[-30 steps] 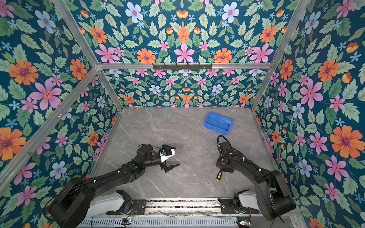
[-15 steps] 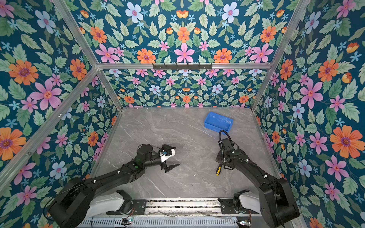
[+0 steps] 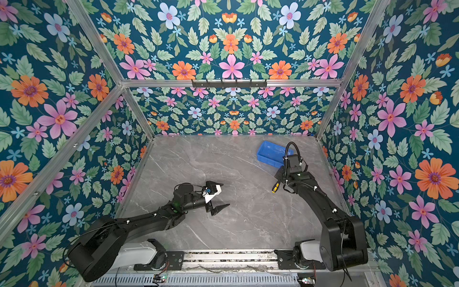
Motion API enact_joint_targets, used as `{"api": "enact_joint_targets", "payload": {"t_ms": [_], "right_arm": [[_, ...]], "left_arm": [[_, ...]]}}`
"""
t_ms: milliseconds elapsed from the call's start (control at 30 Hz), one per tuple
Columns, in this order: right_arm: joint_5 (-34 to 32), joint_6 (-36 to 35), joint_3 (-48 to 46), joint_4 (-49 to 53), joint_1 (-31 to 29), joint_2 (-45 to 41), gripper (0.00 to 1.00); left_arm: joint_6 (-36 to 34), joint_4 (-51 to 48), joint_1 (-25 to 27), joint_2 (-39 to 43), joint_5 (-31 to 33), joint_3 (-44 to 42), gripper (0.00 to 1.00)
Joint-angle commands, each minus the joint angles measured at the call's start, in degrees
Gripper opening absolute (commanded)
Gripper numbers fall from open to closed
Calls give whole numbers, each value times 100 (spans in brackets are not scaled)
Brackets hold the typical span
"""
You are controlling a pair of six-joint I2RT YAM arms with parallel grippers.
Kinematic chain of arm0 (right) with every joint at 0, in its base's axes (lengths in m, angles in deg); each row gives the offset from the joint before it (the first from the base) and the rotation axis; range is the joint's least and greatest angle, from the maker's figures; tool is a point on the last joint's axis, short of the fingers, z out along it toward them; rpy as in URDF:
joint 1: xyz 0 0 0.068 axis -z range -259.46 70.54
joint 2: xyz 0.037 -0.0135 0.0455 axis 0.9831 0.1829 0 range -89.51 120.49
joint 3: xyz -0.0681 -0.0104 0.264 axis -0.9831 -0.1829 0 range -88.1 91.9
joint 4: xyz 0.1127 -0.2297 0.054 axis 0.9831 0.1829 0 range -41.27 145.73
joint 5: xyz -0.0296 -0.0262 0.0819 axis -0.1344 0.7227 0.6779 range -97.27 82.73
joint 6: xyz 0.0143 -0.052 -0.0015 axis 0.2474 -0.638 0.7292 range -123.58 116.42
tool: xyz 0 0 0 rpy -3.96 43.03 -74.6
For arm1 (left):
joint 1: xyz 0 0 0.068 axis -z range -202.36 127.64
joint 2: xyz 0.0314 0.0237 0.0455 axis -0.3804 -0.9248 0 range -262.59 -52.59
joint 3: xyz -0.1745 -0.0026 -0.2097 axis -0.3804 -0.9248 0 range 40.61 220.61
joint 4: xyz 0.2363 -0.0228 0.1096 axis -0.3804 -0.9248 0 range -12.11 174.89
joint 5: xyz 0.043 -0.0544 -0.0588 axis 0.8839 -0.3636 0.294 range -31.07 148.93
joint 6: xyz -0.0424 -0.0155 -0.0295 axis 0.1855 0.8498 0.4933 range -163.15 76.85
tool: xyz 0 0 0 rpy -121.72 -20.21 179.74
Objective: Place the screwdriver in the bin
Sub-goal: 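Carry the screwdriver with the right gripper over the blue bin and lower it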
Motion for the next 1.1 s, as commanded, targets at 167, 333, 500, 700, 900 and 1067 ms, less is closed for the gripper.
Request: {"api": "enact_joint_targets", "payload": {"t_ms": [167, 333, 500, 700, 900, 1067], "right_arm": [[-774, 1986, 1243, -953, 23, 1364, 0], [-687, 2993, 1737, -1358, 41, 2271, 0], [-554, 3517, 2172, -1627, 170, 2845, 0], [-178, 3995, 2612, -1713, 356, 3368, 0], [-221, 4341, 3106, -1417, 365, 3857, 0], [-156, 4732, 3278, -1352, 347, 4136, 0]], "left_arm": [[197, 474, 271, 73, 369, -122, 100], [211, 585, 390, 210, 718, -298, 100], [212, 664, 466, 317, 909, -402, 100], [225, 736, 497, 303, 978, -479, 100], [246, 821, 512, 253, 1028, -499, 100], [250, 850, 514, 228, 1060, -525, 100]]}}
